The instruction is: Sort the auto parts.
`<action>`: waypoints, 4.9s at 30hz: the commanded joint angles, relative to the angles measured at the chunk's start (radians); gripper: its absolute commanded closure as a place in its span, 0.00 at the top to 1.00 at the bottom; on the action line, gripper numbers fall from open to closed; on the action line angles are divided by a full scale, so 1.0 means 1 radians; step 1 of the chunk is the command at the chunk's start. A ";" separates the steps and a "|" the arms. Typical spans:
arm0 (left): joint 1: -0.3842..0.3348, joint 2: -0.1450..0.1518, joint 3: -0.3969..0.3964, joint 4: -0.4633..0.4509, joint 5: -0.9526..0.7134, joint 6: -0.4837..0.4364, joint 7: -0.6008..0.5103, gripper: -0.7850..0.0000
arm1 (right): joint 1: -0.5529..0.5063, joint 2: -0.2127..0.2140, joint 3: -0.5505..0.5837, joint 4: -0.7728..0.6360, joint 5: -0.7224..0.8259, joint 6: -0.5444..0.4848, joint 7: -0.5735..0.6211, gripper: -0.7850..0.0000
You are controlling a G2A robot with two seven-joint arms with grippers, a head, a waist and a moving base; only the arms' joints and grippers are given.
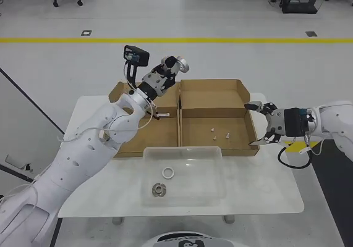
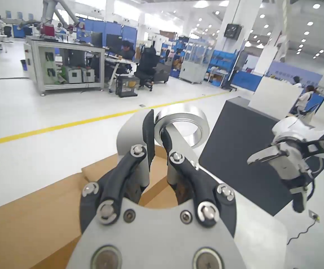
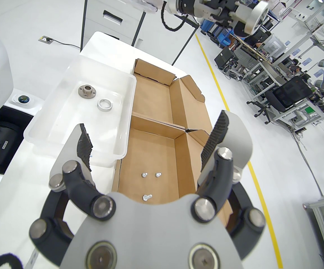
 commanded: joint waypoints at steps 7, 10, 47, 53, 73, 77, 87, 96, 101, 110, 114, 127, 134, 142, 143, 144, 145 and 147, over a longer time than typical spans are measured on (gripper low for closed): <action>-0.061 -0.027 0.028 0.081 0.117 0.025 -0.140 0.00 | 0.000 0.000 0.000 0.000 0.000 0.000 0.000 1.00; -0.097 -0.040 0.048 0.124 0.156 0.017 -0.205 0.00 | 0.000 0.000 0.000 0.000 0.000 0.000 0.000 1.00; -0.286 -0.151 0.230 0.476 0.375 -0.385 -0.968 0.00 | 0.000 0.000 0.000 0.000 0.000 0.000 0.000 1.00; -0.315 -0.196 0.278 0.572 0.366 -0.420 -0.952 0.00 | 0.000 0.000 0.000 0.000 0.000 0.000 0.000 1.00; -0.337 -0.328 0.383 0.860 0.420 -0.453 -0.854 0.00 | 0.000 0.000 0.000 0.000 0.000 0.000 0.000 1.00; -0.340 -0.346 0.388 0.894 0.423 -0.461 -0.844 0.00 | 0.000 0.000 0.000 0.000 0.000 0.000 0.000 1.00; -0.346 -0.380 0.389 0.960 0.426 -0.488 -0.839 0.08 | 0.000 0.000 0.000 0.000 0.000 0.000 0.000 1.00; -0.357 -0.395 0.374 0.989 0.434 -0.488 -0.819 1.00 | 0.000 0.000 0.000 0.000 0.000 0.000 0.000 1.00; -0.371 -0.392 0.358 0.989 0.450 -0.483 -0.810 1.00 | 0.000 0.000 0.000 0.000 0.000 0.000 0.000 1.00; -0.400 -0.345 0.278 0.890 0.479 -0.455 -0.814 1.00 | 0.000 0.000 0.000 0.000 0.000 0.000 0.000 1.00; -0.392 -0.301 0.216 0.755 0.486 -0.470 -0.896 1.00 | 0.000 0.000 0.000 0.000 0.000 0.000 0.000 1.00; -0.135 -0.116 -0.055 0.045 0.375 -0.488 -1.270 1.00 | 0.000 0.000 0.000 0.000 0.000 0.000 0.000 1.00; -0.097 -0.035 -0.007 -0.139 0.283 -0.435 -1.322 1.00 | 0.000 0.000 0.000 0.000 0.000 0.000 0.000 1.00; -0.168 0.055 0.097 -0.282 0.062 -0.403 -1.354 1.00 | 0.000 0.000 0.000 0.000 0.000 0.000 0.000 1.00; -0.180 0.065 0.117 -0.288 0.032 -0.399 -1.358 1.00 | 0.000 0.000 0.000 0.000 0.000 0.000 0.000 1.00; -0.194 0.075 0.133 -0.291 0.003 -0.399 -1.358 1.00 | 0.000 0.000 0.000 0.000 0.000 0.000 0.000 1.00; -0.205 0.083 0.144 -0.293 -0.032 -0.403 -1.354 1.00 | 0.000 0.000 0.000 0.000 0.000 0.000 0.000 1.00; -0.223 0.098 0.154 -0.291 -0.085 -0.418 -1.339 1.00 | 0.000 0.000 0.000 0.000 0.000 0.000 0.000 1.00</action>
